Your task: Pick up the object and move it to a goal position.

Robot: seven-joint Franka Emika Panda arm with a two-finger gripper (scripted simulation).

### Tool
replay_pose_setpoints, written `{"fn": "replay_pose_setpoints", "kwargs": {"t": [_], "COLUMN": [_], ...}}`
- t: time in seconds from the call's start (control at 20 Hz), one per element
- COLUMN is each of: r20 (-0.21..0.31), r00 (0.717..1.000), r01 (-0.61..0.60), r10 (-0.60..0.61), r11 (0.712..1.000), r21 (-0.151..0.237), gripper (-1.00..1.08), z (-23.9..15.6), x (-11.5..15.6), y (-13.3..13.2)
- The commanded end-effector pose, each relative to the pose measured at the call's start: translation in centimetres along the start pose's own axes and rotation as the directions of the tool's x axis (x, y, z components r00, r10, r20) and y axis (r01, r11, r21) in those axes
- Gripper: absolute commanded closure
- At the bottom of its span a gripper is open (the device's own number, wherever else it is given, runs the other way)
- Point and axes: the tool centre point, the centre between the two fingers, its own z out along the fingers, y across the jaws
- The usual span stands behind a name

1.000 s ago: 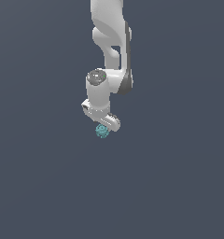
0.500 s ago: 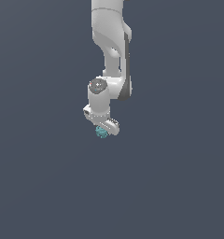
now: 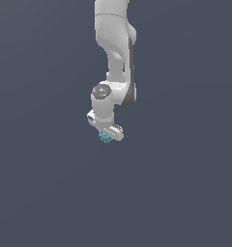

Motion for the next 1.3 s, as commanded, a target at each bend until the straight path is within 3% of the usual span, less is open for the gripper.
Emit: {"fn": "replay_pose_setpoints", "kwargs": {"t": [0.0, 0.65, 1.25], "r20": [0.001, 0.0, 0.0], "r00": [1.0, 1.0, 1.0], "r01": [-0.001, 0.0, -0.001], "r10": [0.001, 0.0, 0.001], "r11": [1.0, 1.0, 1.0], "r21": [-0.001, 0.0, -0.001], "gripper": [1.08, 1.08, 1.08], "z": [0.1, -1.7, -10.5], "x": [0.0, 0.6, 4.0], "y": [0.1, 0.2, 1.3]}}
